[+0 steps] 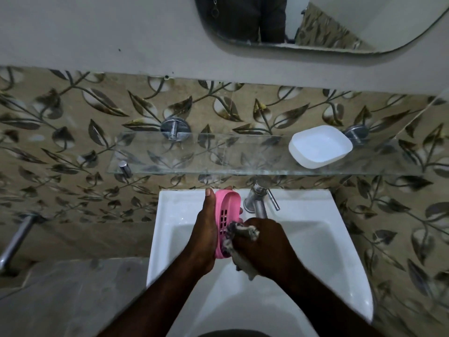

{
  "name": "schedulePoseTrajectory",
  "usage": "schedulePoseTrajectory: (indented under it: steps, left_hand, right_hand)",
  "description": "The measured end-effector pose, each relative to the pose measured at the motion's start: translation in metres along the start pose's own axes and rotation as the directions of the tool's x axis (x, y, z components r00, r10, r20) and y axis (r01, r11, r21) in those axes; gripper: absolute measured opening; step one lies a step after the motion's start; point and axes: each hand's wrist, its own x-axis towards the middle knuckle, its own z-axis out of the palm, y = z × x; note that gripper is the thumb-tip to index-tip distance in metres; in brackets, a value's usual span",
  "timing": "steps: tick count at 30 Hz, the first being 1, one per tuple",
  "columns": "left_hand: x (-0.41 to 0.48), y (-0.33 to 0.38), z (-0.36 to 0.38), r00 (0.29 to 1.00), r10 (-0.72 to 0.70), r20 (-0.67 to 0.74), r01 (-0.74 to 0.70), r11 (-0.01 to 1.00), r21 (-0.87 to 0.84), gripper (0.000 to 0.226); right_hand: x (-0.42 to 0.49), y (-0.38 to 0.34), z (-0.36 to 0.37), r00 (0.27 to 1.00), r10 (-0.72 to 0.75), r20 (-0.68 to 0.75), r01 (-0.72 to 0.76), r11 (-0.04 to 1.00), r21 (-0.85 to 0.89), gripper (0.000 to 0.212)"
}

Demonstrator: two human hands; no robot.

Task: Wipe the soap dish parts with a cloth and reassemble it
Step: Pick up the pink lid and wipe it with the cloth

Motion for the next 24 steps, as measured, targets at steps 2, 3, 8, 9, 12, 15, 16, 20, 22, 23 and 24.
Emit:
schedulePoseTrajectory:
  steps: [2, 3, 8, 9, 12, 15, 16, 20, 22, 23, 24]
  left_hand:
    - [-0.003, -0.001, 0.011, 0.998, -0.037, 0.043, 0.037, 0.999, -0.016, 0.068]
    - [-0.005, -0.003, 0.017, 0.998, -0.044, 0.049, 0.044, 0.999, -0.011, 0.069]
    - [-0.005, -0.004, 0.02, 0.998, -0.043, 0.045, 0.043, 0.999, 0.016, 0.059]
    - [-0.004, 0.0, 0.016, 0.999, -0.042, 0.035, 0.041, 0.999, 0.029, 0.058]
    - [-0.004, 0.012, 0.008, 0.999, -0.015, -0.039, 0.019, 0.994, 0.106, 0.064]
    - [-0.003, 0.011, 0.007, 0.998, -0.012, -0.055, 0.021, 0.985, 0.17, 0.066]
    - [-0.002, 0.01, 0.007, 0.998, -0.044, -0.053, 0.052, 0.988, 0.148, 0.068]
    - [-0.004, 0.009, 0.014, 0.979, -0.202, -0.009, 0.202, 0.979, 0.022, 0.071]
    - [-0.006, 0.006, 0.018, 0.985, -0.168, 0.03, 0.167, 0.986, 0.029, 0.065]
    - [-0.007, 0.004, 0.02, 0.992, -0.129, 0.015, 0.128, 0.99, 0.05, 0.063]
    - [-0.008, 0.003, 0.021, 0.997, -0.077, -0.014, 0.078, 0.993, 0.083, 0.061]
  right_hand:
    - [0.005, 0.001, -0.002, 0.988, 0.067, -0.142, -0.035, 0.976, 0.214, 0.023]
    - [0.008, -0.001, -0.003, 0.965, 0.066, -0.254, 0.0, 0.967, 0.253, 0.022]
    - [0.008, -0.011, 0.002, 0.93, -0.266, -0.252, 0.314, 0.933, 0.174, 0.014]
    - [0.004, -0.009, 0.0, 0.914, -0.377, -0.152, 0.389, 0.92, 0.056, 0.018]
    - [0.001, 0.003, -0.006, 0.873, -0.45, 0.189, 0.478, 0.866, -0.146, 0.017]
    - [-0.004, 0.012, -0.009, 0.82, -0.496, 0.287, 0.572, 0.702, -0.423, 0.02]
    - [-0.005, 0.013, -0.01, 0.773, -0.562, 0.294, 0.624, 0.59, -0.513, 0.022]
    - [0.004, 0.0, -0.016, 0.617, -0.782, 0.09, 0.642, 0.435, -0.631, 0.03]
    - [0.014, -0.009, -0.02, 0.608, -0.793, -0.048, 0.558, 0.469, -0.684, 0.03]
    - [0.018, -0.013, -0.02, 0.618, -0.779, -0.106, 0.507, 0.497, -0.704, 0.029]
    - [0.022, -0.016, -0.019, 0.643, -0.752, -0.145, 0.456, 0.528, -0.716, 0.027]
